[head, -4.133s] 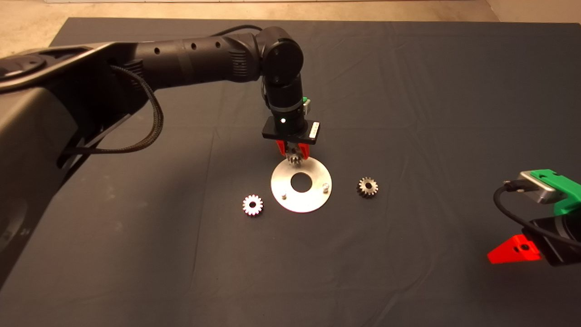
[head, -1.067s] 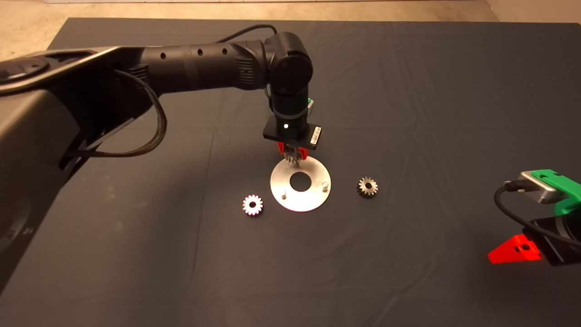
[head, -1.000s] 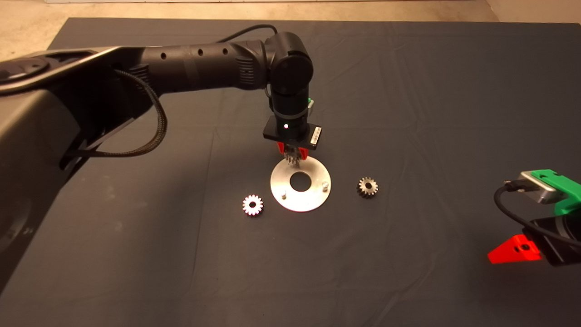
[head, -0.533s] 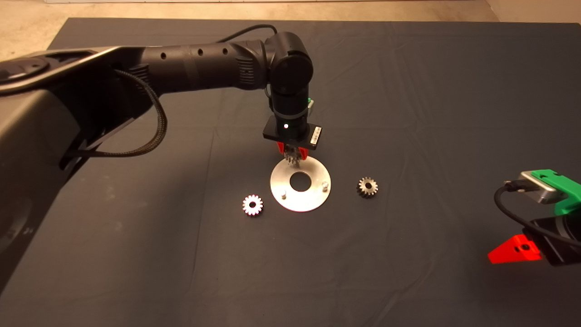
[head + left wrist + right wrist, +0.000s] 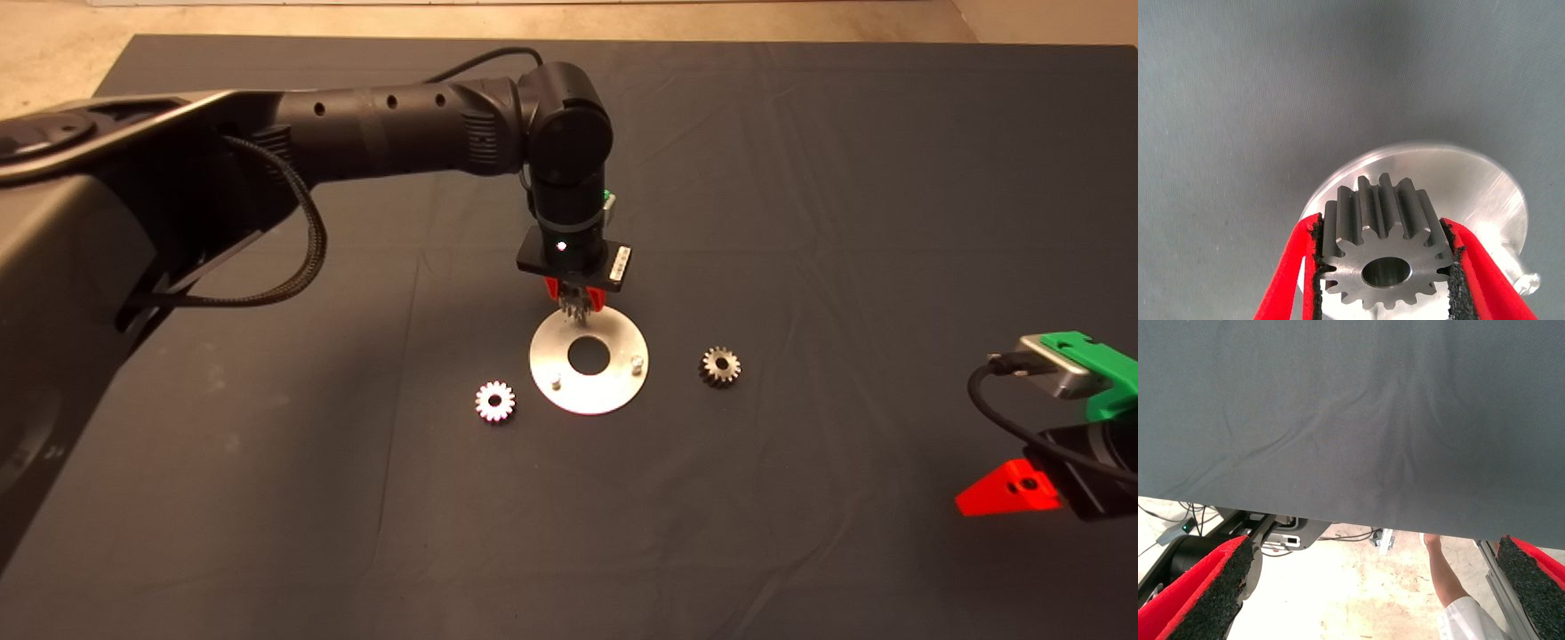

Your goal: Install three planetary gears onto the carrier pins

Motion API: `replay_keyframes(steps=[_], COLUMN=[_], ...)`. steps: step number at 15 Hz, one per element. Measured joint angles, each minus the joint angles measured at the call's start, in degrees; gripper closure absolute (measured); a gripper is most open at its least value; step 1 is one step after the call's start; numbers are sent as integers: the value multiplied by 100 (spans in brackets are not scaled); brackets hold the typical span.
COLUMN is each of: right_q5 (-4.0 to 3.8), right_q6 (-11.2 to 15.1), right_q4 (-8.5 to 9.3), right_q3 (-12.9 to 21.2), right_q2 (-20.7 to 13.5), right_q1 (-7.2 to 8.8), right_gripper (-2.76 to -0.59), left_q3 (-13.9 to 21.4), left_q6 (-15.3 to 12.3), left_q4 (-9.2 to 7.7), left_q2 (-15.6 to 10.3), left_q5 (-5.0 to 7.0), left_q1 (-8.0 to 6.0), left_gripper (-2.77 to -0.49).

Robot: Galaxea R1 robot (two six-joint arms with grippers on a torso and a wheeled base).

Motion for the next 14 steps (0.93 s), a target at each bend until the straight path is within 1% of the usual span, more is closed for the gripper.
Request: replay_keyframes(steps=[1, 4, 7, 8, 9, 11, 12, 14], right_q5=[0, 0, 0, 0, 0, -1, 0, 0], right_q6=[0, 0, 0, 0, 0, 0, 0, 0], right_q4=[0, 0, 0, 0, 0, 0, 0, 0], right_q3=[0, 0, 0, 0, 0, 0, 0, 0], right_q2=[0, 0, 0, 0, 0, 0, 0, 0], right_q1=[0, 0, 0, 0, 0, 0, 0, 0], right_gripper=[-273, -273, -273, -273, -273, -273, -273, -273], left_q3=[0, 0, 0, 0, 0, 0, 0, 0], left_q6=[0, 0, 1, 23, 37, 43, 45, 52], left_q4=[6, 9, 12, 15, 12, 15, 15, 15], left_q2=[0, 0, 0, 0, 0, 0, 0, 0], left_q5=[-11, -111, -115, -84, 1, 224, 265, 262], left_q1=[-1, -61, -59, -61, -59, -61, -59, -61], left_gripper=[-88, -88, -88, -88, -88, -88, -88, -88])
